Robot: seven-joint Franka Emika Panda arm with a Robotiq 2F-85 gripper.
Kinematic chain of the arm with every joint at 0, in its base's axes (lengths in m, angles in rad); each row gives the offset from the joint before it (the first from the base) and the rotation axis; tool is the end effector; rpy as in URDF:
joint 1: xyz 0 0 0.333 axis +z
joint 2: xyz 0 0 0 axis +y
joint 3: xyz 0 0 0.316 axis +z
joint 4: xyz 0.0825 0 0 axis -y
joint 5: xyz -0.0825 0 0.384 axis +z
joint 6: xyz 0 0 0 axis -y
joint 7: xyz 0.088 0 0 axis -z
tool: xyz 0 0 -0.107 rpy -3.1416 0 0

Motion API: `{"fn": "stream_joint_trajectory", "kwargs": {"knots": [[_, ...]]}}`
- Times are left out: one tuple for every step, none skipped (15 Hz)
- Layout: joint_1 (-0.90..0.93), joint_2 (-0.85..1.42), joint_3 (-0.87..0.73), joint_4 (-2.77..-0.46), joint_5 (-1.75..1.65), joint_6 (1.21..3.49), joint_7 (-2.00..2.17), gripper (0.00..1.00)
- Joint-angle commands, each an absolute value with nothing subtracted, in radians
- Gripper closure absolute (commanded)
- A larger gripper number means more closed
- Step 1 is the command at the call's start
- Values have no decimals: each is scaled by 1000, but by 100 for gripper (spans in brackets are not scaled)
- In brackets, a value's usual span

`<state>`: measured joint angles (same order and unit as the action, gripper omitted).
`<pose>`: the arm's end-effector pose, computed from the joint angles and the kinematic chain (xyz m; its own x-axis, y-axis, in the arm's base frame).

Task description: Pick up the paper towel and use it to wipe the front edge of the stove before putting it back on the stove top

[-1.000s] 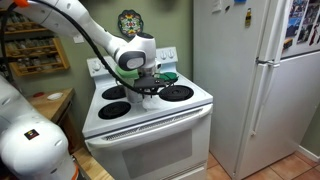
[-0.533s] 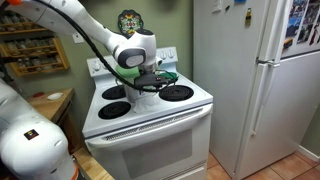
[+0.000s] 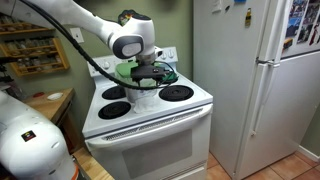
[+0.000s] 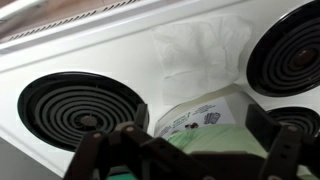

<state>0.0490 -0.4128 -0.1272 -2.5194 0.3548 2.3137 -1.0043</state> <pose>0.4293 -0.0280 0.4438 0.7065 0.6005 0.3744 0.6635 -0.7462 -0.0552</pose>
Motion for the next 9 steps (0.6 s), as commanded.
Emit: {"fn": "stream_joint_trajectory", "kwargs": {"knots": [[-9,-520,-100,-2543,223,2267,-810,0],[-24,-534,-94,-2533,176,2232,-747,0],[-33,-547,-93,-2518,139,2173,-689,0],[-44,-557,-88,-2506,98,2127,-627,0],[-44,-563,-92,-2490,76,2068,-583,0],[-44,-571,-93,-2477,55,2016,-541,0],[-39,-576,-98,-2463,43,1974,-510,0],[-34,-581,-101,-2456,32,1950,-485,0],[-30,-586,-102,-2448,23,1933,-460,0]]}}
